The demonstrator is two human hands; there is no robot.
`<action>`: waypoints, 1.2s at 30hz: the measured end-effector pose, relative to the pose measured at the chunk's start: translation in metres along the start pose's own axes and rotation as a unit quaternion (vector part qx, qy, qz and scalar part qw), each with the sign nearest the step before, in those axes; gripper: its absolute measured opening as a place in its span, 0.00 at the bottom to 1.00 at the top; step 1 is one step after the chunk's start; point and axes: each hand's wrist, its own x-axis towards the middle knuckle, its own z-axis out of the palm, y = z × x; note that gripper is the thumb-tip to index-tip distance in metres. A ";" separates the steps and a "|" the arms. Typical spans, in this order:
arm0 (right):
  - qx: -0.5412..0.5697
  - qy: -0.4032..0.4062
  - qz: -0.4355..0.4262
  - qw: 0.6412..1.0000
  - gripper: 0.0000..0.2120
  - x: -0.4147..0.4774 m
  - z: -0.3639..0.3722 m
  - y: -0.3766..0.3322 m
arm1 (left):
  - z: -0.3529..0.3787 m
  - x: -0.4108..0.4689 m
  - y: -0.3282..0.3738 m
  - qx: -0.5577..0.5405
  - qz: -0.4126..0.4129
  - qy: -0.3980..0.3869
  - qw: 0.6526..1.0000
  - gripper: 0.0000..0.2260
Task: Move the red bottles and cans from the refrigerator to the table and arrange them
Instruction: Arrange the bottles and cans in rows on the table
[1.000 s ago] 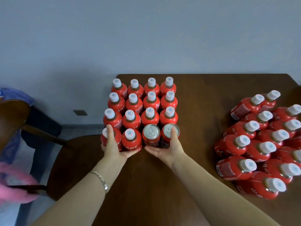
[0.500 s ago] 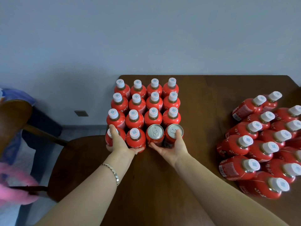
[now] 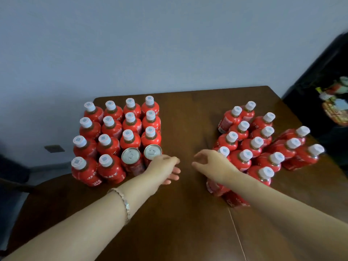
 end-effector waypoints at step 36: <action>0.016 0.137 -0.056 0.989 0.14 0.211 -0.070 0.013 | 0.013 0.156 0.163 0.517 0.297 0.172 0.785 0.10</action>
